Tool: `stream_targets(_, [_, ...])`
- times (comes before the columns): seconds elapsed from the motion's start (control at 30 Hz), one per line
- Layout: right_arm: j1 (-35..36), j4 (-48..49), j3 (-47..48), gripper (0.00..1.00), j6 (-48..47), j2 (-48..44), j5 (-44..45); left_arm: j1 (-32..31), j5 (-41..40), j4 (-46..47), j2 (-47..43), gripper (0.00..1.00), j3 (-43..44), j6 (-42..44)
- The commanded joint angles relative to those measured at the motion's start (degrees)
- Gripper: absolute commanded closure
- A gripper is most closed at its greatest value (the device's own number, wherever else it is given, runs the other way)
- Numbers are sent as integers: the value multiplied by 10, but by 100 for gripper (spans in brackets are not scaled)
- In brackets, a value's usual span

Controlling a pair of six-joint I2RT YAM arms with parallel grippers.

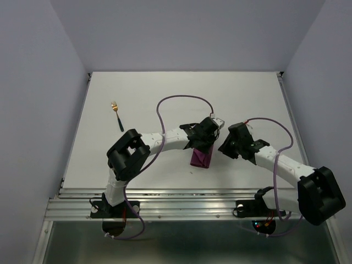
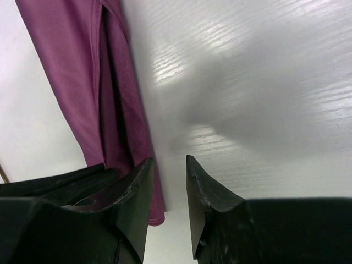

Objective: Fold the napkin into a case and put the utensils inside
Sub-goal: Stuff the top corner of the smaller-rectangle-folded napkin into the folded napkin.

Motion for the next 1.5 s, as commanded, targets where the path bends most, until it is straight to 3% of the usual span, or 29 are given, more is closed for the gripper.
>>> stream_targets(0.0, [-3,43,10,65,-29,26,-78,6,5,16,4,100,35,-4])
stream_targets(0.2, [-3,103,-4,66,-34,54,-151,8,12,18,16,100,36,-5])
stream_targets(0.67, [-3,139,-27,76,-26,109,-148,14,20,17,26,100,50,-5])
stream_targets(0.9, [-3,145,-29,93,-24,113,-155,16,21,16,35,100,58,-7])
stream_targets(1.0, [-3,147,-30,95,-23,118,-160,16,20,16,40,100,65,-8])
stream_targets(1.47, [-3,162,-38,96,-18,116,-177,18,16,15,46,100,78,-13])
